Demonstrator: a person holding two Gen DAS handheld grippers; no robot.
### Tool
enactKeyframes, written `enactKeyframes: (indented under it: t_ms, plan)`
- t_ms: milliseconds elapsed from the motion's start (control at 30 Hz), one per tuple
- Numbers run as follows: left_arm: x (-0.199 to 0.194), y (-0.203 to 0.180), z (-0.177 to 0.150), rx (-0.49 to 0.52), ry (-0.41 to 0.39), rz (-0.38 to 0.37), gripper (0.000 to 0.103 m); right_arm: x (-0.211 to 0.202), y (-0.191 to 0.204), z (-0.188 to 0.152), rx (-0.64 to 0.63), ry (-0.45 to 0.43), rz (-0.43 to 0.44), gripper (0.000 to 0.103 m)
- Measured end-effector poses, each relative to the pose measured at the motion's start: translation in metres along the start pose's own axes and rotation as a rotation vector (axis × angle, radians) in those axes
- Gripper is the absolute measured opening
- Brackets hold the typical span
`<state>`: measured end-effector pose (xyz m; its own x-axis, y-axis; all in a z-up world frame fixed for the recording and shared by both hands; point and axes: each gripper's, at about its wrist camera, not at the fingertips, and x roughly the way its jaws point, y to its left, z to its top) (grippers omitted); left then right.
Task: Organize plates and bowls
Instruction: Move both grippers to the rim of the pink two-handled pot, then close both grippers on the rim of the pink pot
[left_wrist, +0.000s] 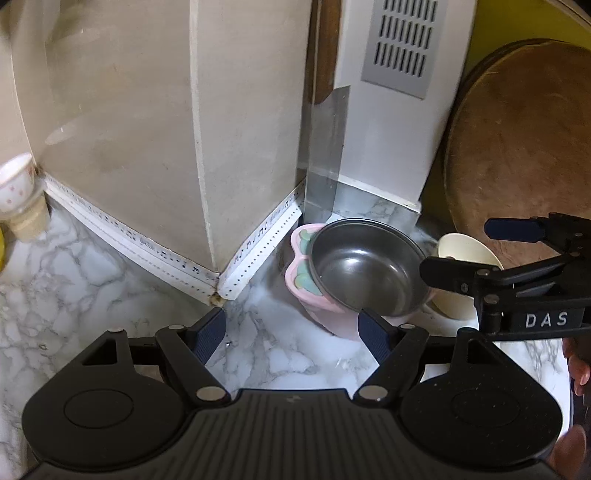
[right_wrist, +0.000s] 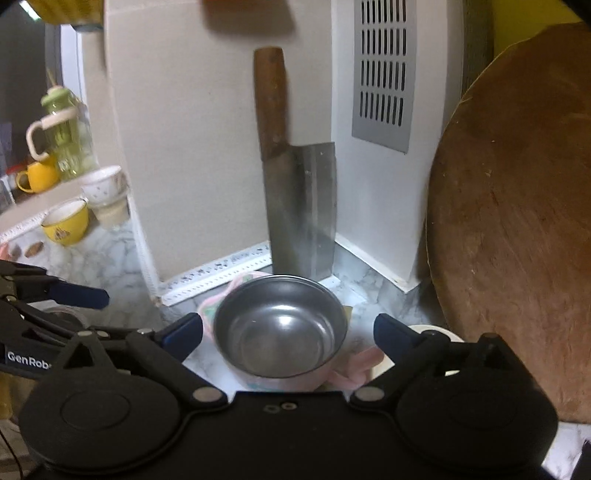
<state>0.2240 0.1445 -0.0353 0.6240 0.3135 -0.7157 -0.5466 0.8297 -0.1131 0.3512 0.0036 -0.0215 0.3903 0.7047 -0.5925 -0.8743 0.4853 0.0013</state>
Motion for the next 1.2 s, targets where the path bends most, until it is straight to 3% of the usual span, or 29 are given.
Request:
enactKeyframes:
  t_ms: [300,500,700,867,1033,1200]
  plan:
    - [0.035,-0.003,0.005,-0.087,0.035,0.019,0.078,0.046,-0.031,0.014,0.068,0.16,-0.021,0.098]
    - [0.055,0.001,0.006,-0.173,0.062,0.009,0.079,0.068,-0.034,0.015,0.045,0.228,0.0,0.085]
    - [0.067,-0.007,0.005,-0.194,0.083,0.011,0.077,0.085,-0.039,0.017,0.069,0.261,0.039,0.069]
    - [0.077,-0.013,0.007,-0.217,0.103,0.005,0.062,0.099,-0.038,0.014,0.08,0.288,0.03,0.055]
    - [0.082,-0.016,0.009,-0.234,0.12,-0.022,0.038,0.103,-0.038,0.013,0.089,0.294,0.03,0.043]
    - [0.086,-0.021,0.013,-0.217,0.124,0.002,0.034,0.105,-0.036,0.011,0.075,0.291,0.022,0.031]
